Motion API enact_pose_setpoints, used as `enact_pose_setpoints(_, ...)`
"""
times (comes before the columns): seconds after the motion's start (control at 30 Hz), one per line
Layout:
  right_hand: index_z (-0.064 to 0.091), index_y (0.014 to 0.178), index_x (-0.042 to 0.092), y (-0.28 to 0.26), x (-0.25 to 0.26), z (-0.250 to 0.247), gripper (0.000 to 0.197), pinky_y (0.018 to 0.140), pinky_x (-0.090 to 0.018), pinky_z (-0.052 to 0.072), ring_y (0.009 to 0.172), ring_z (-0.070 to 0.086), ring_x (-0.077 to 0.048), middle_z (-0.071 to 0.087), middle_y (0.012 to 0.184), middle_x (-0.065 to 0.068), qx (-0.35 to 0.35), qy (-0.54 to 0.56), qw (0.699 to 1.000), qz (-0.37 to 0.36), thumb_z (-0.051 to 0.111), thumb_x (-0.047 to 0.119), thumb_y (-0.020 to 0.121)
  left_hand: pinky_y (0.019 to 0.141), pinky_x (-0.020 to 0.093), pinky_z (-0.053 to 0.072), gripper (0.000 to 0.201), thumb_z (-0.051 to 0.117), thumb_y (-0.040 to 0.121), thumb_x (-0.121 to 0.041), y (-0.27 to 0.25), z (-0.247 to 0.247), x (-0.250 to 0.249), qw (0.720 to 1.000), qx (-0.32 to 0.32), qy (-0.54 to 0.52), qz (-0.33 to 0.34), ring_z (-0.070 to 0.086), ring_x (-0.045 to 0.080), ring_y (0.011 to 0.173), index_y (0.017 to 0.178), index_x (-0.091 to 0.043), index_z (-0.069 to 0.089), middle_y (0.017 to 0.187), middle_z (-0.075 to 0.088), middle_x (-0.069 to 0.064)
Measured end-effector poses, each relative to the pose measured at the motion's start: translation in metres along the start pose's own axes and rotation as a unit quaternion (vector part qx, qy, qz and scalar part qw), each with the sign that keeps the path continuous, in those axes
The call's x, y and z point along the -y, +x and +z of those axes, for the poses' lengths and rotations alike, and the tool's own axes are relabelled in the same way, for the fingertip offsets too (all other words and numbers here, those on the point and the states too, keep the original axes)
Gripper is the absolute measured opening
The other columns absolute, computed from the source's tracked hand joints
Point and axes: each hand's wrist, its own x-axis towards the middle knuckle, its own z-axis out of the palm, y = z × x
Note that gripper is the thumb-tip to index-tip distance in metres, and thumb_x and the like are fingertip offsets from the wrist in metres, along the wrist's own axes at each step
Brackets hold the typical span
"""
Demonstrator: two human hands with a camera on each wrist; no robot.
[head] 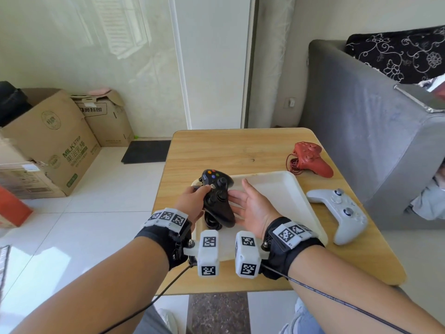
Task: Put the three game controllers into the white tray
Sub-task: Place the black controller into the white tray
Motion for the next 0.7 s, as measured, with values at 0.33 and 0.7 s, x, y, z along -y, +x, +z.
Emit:
enact_pose_setpoints(0.33, 0.062, 0.126, 0.008, 0.01, 0.001, -0.004, 0.071, 0.085, -0.035, 0.049, 0.117, 0.058, -0.026, 0.063, 0.126, -0.011, -0.007, 0.0, 1.0, -0.011, 0.038, 0.065, 0.09, 0.079, 0.041, 0.058, 0.038, 0.05, 0.1, -0.018, 0.002, 0.001, -0.001, 1.0, 0.019, -0.001, -0.014, 0.063, 0.019, 0.082, 0.138, -0.023, 0.043, 0.091, 0.061, 0.002)
enact_pose_setpoints(0.7, 0.064, 0.113, 0.014, 0.014, 0.0, -0.012, 0.057, 0.084, -0.033, 0.05, 0.111, 0.06, -0.024, 0.065, 0.123, -0.011, -0.004, -0.007, 1.0, 0.015, 0.039, 0.061, 0.092, 0.087, 0.048, 0.059, 0.02, 0.064, 0.089, -0.026, 0.015, 0.005, -0.005, 0.994, -0.02, 0.094, -0.057, 0.066, 0.027, 0.102, 0.105, -0.02, 0.055, 0.11, 0.066, 0.013)
